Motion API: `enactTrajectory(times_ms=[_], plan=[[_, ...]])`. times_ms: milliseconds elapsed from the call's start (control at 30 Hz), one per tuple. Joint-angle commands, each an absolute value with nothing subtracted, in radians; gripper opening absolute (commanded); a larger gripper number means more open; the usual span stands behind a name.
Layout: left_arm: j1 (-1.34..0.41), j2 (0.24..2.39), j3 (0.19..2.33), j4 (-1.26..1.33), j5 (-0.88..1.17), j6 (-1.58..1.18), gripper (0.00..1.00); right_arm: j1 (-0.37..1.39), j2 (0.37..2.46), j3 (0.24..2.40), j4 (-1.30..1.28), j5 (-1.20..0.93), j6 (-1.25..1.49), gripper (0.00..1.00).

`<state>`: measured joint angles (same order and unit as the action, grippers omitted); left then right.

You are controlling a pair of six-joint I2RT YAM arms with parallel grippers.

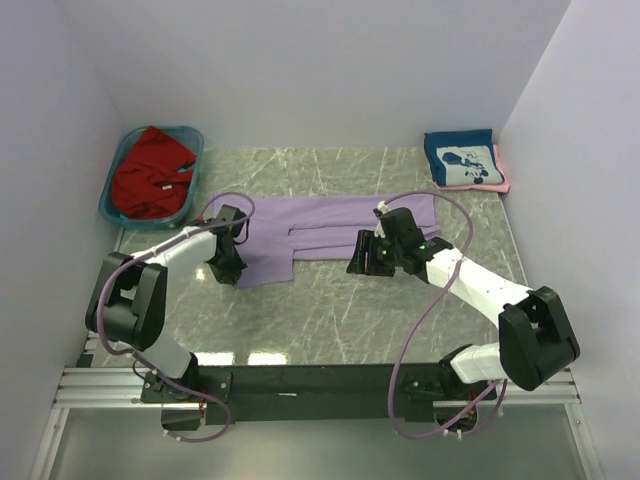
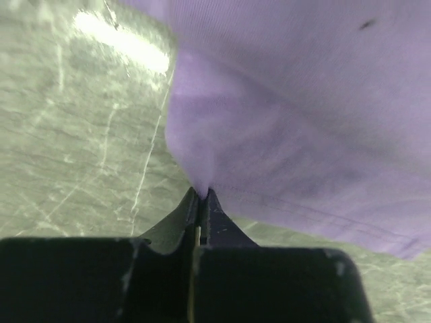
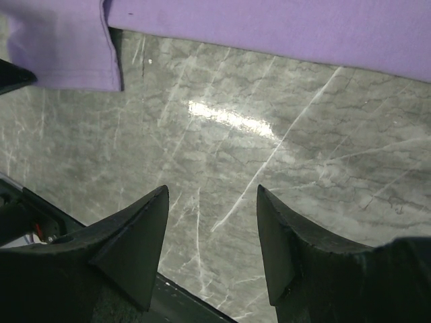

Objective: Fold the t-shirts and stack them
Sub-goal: Fold the tshirt

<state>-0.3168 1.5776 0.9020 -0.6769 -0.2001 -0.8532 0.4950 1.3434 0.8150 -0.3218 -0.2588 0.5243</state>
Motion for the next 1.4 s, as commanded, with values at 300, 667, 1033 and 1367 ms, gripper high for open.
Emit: enactTrajectory(times_ms=[300, 667, 1033, 1367], plan=[[-0.305, 1.771, 1.475, -0.765, -0.265, -0.742, 0.01, 0.494, 1.371, 0.854, -0.328, -0.189, 0.483, 0.62], [-0.255, 2.023, 1.844, -0.739, -0.255, -0.712, 0.01, 0.492, 1.373, 0.864, -0.354, -0.146, 0.462, 0.62], [-0.222, 2.091, 1.868, -0.594, -0.193, -0.727, 0.02, 0.483, 1.443, 0.919, -0.339, -0.104, 0.442, 0.62], [-0.187, 2.112, 1.838, -0.575, -0.204, -0.756, 0.02, 0.326, 1.516, 0.96, -0.314, -0.074, 0.434, 0.61]])
